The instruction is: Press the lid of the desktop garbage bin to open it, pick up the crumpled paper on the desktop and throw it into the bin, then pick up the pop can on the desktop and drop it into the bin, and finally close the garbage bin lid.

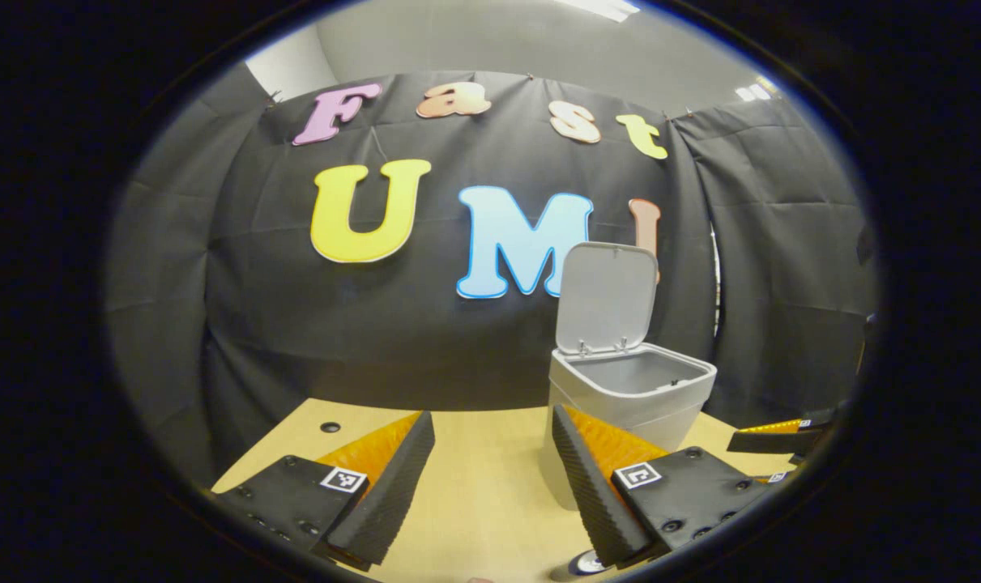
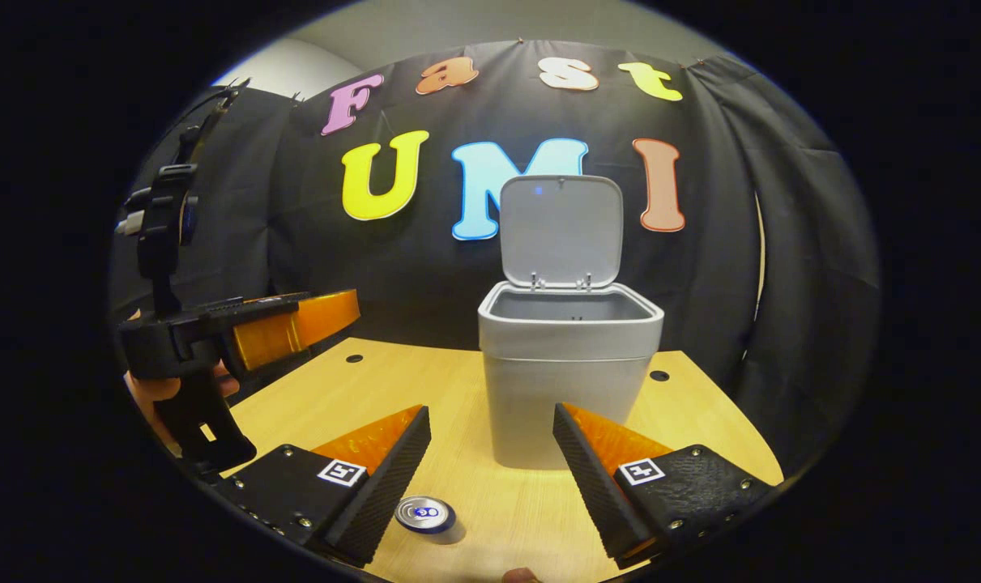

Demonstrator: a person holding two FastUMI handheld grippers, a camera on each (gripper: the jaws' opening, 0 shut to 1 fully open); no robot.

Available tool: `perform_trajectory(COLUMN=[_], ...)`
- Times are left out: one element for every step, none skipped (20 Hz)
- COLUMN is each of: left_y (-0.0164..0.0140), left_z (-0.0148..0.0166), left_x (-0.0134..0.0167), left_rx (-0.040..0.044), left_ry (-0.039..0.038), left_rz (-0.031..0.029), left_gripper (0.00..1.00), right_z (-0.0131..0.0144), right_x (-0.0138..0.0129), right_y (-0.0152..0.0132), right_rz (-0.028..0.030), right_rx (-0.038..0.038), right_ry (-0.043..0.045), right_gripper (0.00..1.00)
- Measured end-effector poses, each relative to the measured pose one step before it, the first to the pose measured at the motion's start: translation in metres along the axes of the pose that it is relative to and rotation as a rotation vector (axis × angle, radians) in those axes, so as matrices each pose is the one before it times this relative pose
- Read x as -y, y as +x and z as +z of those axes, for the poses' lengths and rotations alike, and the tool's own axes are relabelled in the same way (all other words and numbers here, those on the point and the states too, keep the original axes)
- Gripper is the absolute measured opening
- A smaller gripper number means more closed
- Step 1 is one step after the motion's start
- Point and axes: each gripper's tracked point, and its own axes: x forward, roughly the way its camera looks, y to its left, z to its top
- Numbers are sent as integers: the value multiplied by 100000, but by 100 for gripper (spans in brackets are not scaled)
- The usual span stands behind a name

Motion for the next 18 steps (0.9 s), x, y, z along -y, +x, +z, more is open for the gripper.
perform_trajectory(left_y=[-435, -467, -550, -363, -257, -350, -377, -318, -265, -266, -255, -256, -284, -243, -19, -92, -56, -65], left_z=[-134, 51, 28, 82, -70, -72, 39, -85, -142, -138, -100, -38, -36, 17, -65, -105, 23, -136], left_x=[-407, -315, -365, -331, -203, -159, -51, -40, -23, -48, -45, -136, -120, -104, -53, -59, -138, -101], left_rx=[-94, 243, 197, 140, 138, 140, 5, -130, -189, -279, -264, -96, -25, -83, -58, -62, -217, -439], left_ry=[-604, -353, 347, 1120, 1339, 1076, 730, 363, -15, -47, 208, 362, 194, 77, 6, 44, 112, 69], left_rz=[761, 550, 698, 727, 710, 345, 172, -53, -48, 108, 188, 350, 99, 45, 66, 164, 285, 360], left_gripper=[95, 96, 95, 95, 95, 95, 96, 95, 95, 96, 96, 95, 95, 95, 95, 95, 95, 96], right_z=[-675, -627, -800, -849, -984, -925, -659, -628, -793, -628, -635, -541, -580, -446, -492, -601, -546, -632], right_x=[-641, -794, -797, -574, -614, -536, -554, -317, -279, -238, -86, -117, 29, -113, 2, -72, -21, -53], right_y=[223, 269, 321, 288, 304, 278, 89, 197, 248, 239, 109, 141, 82, 403, 344, 283, 164, 166], right_rz=[1958, 2332, 1943, 1663, 1702, 1814, 1567, 1152, 787, 444, 3, -49, -228, 71, -345, 283, -76, 299], right_rx=[-1708, -2525, -2933, -3208, -3834, -4046, -3190, -2705, -2468, -2156, -2232, -1943, -2107, -2154, -2305, -2154, -1977, -2154], right_ry=[-115, 174, -101, -448, -483, -362, -120, 249, 270, 23, -198, -393, -419, -284, -228, -193, 79, 192], right_gripper=[98, 98, 98, 98, 98, 98, 98, 98, 98, 98, 98, 98, 98, 98, 98, 98, 98, 98])
